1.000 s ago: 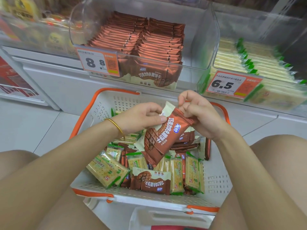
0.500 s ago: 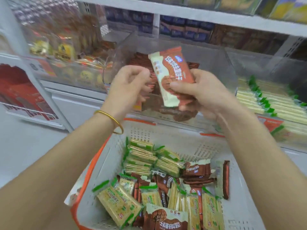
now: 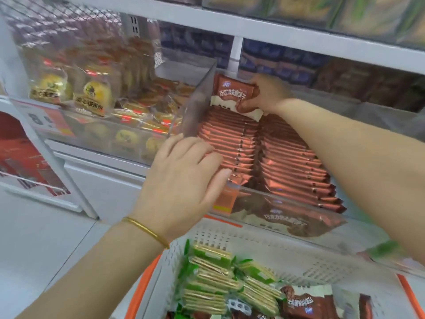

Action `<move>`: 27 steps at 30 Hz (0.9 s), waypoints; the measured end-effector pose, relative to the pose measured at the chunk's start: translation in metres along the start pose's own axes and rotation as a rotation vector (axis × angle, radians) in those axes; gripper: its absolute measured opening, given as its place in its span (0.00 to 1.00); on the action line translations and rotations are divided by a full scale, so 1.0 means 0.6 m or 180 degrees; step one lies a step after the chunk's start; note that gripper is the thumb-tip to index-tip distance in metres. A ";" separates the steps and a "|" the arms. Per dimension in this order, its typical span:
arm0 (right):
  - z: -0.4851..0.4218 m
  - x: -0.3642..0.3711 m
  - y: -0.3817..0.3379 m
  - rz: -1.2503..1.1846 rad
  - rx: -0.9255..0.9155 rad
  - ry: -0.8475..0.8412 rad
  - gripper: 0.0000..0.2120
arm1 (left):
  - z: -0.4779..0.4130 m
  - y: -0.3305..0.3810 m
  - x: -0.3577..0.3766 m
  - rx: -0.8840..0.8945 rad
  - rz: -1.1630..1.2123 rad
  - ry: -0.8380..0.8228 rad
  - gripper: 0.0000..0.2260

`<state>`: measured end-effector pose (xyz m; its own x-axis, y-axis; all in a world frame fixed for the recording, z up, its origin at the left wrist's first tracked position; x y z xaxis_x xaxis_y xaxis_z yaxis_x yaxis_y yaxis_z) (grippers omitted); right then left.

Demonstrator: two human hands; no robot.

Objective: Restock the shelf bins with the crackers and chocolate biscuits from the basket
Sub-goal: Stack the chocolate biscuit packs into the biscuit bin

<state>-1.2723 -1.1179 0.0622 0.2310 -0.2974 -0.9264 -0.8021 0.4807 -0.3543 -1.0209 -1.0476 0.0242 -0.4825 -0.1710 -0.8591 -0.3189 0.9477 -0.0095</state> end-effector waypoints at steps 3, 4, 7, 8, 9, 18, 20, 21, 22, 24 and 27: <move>-0.014 0.007 0.012 -0.0073 0.0059 0.0429 0.30 | -0.005 0.007 0.004 -0.0049 0.0185 0.0067 0.18; -0.014 0.011 0.013 0.0044 0.0047 0.0641 0.29 | -0.006 0.008 0.007 -0.0051 0.0199 0.0052 0.18; -0.004 0.019 0.009 0.0703 0.0115 0.1143 0.32 | -0.006 0.011 0.015 -0.0052 0.0103 -0.0009 0.18; -0.001 0.019 0.008 0.0951 0.0154 0.1240 0.33 | -0.007 0.011 0.015 -0.0069 0.0093 -0.0022 0.18; 0.000 0.018 0.006 0.1135 0.0173 0.1325 0.33 | -0.007 0.011 0.015 -0.0081 0.0091 -0.0018 0.17; 0.002 0.015 0.004 0.1332 0.0198 0.1300 0.31 | -0.002 0.011 0.011 -0.0054 0.0126 0.0176 0.17; 0.013 0.000 0.001 0.1221 0.0315 0.1214 0.28 | 0.000 0.016 0.008 0.0006 0.0127 0.0285 0.17; 0.020 -0.009 -0.006 0.1087 0.0380 0.1142 0.26 | 0.001 0.018 0.007 0.0045 0.0117 0.0346 0.16; 0.037 -0.023 -0.012 0.0907 0.0397 0.1089 0.23 | 0.002 0.025 0.004 0.0106 0.0105 0.0422 0.16; 0.099 -0.056 -0.024 0.0393 0.0189 0.1057 0.15 | 0.003 0.047 -0.003 0.0260 0.0095 0.0573 0.14; 0.280 -0.099 -0.021 -0.0520 -0.0295 0.1070 0.07 | 0.011 0.093 -0.014 0.0514 0.0102 0.0745 0.13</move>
<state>-1.1835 -0.9677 0.0999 0.1786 -0.6253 -0.7597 -0.8196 0.3326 -0.4665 -1.0295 -0.9913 0.0276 -0.6714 -0.1801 -0.7189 -0.1754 0.9811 -0.0819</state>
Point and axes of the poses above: each hand's wrist, its own z-axis away from the middle knuckle, its own x-axis out of the palm, y = z × x, the point moved 5 cm from there along -z, towards the middle knuckle, and after that the axes turned 9 degrees about x, right-handed, at the moved point
